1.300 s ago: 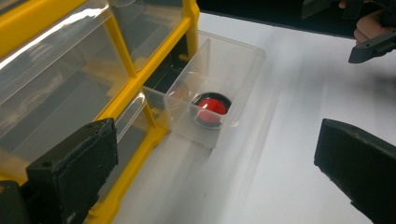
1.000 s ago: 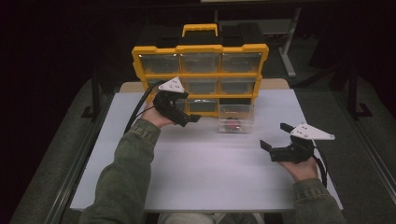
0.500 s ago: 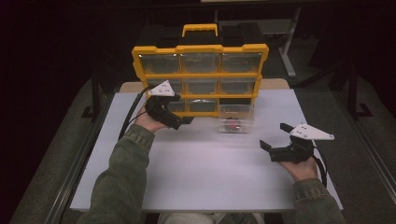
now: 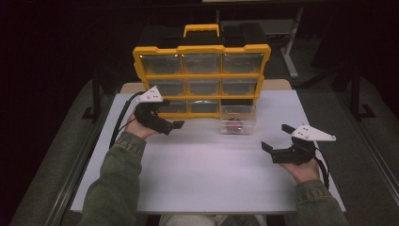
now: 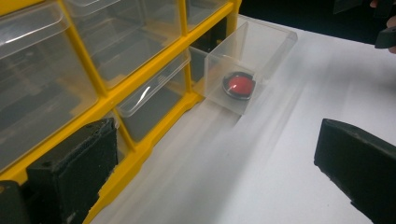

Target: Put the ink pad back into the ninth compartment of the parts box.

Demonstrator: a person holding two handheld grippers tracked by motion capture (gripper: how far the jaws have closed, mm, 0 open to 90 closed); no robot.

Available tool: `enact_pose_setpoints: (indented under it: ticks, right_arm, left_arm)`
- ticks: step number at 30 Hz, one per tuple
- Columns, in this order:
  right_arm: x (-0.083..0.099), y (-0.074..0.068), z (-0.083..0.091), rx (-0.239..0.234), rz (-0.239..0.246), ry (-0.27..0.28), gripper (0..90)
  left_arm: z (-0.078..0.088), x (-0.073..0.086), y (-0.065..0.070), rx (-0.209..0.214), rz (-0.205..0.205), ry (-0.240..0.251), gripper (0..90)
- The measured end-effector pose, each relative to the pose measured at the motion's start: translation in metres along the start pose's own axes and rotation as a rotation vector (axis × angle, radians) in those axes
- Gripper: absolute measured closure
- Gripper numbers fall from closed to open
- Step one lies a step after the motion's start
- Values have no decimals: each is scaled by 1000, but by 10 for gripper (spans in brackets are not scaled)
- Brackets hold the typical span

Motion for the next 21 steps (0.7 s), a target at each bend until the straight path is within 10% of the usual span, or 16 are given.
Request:
enact_pose_setpoints:
  ticks: [21]
  right_arm:
    - [2, -3, -2, -4, 9, -14, 0]
  left_arm:
    - [30, 52, -1, -57, 63, 45, 0]
Point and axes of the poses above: each handheld gripper's, and its own axes: z roughly backward along the jaws, x roughly out of its underside, y roughly to its right, the point moved 9 cm from there along -z, roughly forward along the jaws, and after that the axes turned 12 degrees about x, right-handed, at the moved point
